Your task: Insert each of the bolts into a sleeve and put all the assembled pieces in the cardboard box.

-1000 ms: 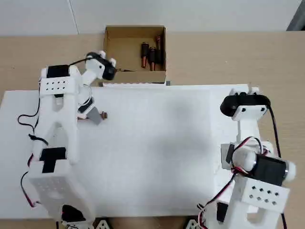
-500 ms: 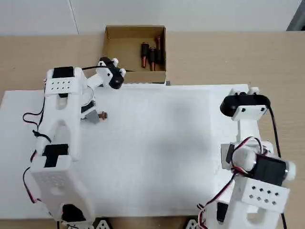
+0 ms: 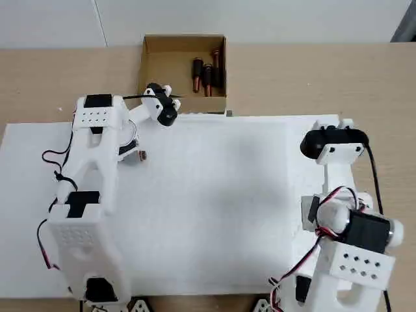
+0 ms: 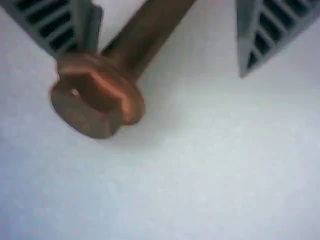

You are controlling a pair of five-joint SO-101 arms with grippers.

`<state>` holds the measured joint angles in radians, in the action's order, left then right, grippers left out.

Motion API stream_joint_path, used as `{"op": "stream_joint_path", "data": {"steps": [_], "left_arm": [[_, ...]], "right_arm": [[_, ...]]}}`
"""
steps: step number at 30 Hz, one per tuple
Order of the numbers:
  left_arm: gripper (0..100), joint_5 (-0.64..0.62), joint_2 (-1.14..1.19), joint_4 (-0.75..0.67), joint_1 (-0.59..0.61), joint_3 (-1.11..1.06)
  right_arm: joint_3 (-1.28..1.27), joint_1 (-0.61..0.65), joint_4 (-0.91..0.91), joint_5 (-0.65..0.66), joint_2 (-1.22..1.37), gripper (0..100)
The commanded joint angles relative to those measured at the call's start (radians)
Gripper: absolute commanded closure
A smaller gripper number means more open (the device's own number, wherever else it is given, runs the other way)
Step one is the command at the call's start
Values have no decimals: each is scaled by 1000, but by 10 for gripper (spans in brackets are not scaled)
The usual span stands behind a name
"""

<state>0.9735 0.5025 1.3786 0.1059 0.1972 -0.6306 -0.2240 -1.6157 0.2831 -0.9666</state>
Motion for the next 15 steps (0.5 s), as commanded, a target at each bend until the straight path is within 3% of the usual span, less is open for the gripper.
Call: {"op": "stream_joint_path", "data": {"steps": [1,4,9,15], "left_arm": [[827,9,2,-23,-3,36],[858,8,6,-25,-9,35],[996,6,15,-25,-20,35],[995,6,-5,87,-37,73]], "right_arm": [[3,-2,-4,8,-18,992],[3,-2,-4,8,-18,992],[5,-2,-4,8,-18,992],[15,-2,-4,8,-19,992]]}}
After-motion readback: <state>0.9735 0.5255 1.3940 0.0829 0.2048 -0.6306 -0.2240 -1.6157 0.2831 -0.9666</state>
